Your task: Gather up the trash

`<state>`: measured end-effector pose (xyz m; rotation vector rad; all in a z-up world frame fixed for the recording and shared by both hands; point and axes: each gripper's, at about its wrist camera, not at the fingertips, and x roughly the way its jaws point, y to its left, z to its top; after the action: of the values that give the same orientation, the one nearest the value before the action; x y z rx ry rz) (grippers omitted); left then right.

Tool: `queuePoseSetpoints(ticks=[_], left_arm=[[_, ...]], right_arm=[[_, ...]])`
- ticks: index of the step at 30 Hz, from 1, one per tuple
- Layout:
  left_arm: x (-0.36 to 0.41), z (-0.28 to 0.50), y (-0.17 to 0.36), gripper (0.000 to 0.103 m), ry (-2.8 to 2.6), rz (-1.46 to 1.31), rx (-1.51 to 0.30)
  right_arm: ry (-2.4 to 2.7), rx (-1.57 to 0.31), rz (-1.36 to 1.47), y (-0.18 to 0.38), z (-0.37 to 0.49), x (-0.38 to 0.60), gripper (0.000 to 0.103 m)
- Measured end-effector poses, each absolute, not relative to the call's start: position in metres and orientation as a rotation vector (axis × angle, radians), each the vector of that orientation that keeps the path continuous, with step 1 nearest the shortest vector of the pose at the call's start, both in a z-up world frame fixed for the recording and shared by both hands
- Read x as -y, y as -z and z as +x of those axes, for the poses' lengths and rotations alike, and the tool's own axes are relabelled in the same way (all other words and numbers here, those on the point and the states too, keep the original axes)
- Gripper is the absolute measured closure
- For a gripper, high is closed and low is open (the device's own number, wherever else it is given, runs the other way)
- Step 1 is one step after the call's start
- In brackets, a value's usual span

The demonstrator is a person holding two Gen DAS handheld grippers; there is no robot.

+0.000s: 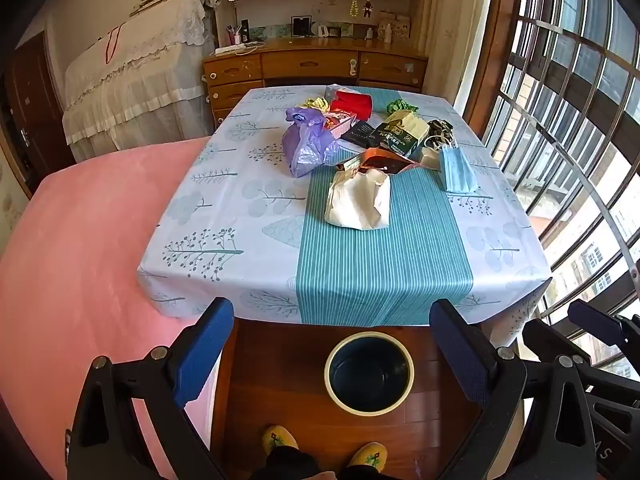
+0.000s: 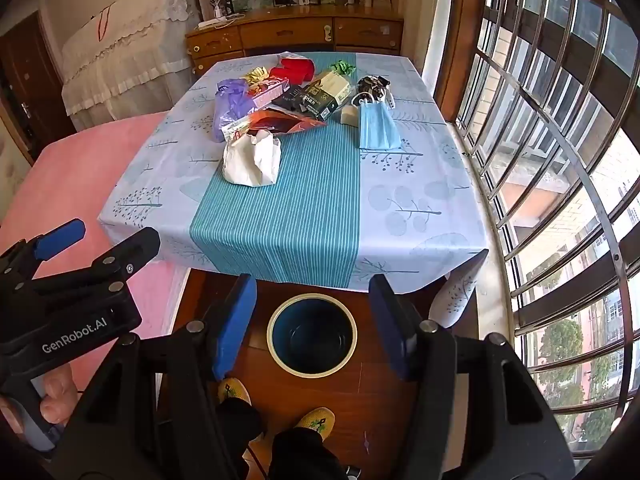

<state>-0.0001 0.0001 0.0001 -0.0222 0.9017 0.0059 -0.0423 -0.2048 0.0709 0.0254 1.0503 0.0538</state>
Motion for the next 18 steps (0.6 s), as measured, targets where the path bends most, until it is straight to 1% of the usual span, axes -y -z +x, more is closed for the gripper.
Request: queuePoseSetpoints(ticks=[18], left_arm=[[-0.011, -0.005, 0.000, 0.005, 0.009, -0.028, -0.892]], right_arm=[[-0.063, -1.054, 0.030, -0.069, -0.040, 0.202, 0.047]])
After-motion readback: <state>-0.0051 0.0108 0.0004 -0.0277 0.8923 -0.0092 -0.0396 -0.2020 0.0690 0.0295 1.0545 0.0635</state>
